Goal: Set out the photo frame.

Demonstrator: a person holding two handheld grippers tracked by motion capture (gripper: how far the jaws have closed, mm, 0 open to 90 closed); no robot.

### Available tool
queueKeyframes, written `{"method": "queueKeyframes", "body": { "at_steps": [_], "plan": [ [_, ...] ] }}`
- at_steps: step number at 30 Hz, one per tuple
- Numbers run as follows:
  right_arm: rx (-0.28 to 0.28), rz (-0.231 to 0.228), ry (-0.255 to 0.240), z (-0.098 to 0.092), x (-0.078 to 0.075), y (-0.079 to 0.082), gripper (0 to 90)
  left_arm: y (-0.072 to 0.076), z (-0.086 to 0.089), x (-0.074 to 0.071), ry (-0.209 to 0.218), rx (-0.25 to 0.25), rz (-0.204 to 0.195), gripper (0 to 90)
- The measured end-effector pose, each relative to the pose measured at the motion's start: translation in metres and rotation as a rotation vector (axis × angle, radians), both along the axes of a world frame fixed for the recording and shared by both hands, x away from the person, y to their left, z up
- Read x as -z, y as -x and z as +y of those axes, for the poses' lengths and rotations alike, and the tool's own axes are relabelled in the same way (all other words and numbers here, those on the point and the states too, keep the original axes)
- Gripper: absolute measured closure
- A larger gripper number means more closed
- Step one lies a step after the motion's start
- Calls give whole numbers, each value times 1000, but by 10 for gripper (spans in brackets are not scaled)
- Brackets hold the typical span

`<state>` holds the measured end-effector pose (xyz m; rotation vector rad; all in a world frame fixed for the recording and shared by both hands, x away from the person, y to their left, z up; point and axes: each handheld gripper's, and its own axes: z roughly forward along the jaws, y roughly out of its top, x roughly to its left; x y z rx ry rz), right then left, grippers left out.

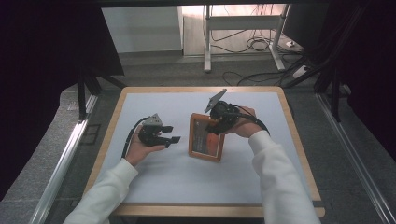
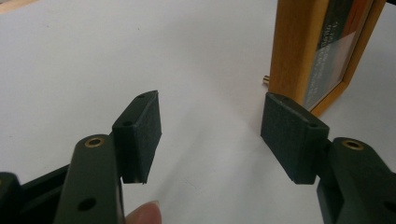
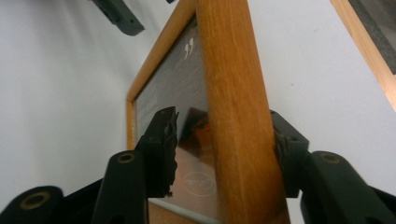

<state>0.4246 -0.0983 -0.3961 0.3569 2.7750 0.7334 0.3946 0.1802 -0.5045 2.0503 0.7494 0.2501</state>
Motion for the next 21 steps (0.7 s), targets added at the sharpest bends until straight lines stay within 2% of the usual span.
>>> {"method": "queueKeyframes", "body": {
  "at_steps": [14,21],
  "plan": [
    [10,-11,-12,-2,6,-5,445,0,-1,1,-1,-1,1,376],
    [22,-25,-33,-4,4,-2,369,0,-1,2,-3,1,2,376]
  ]
}}
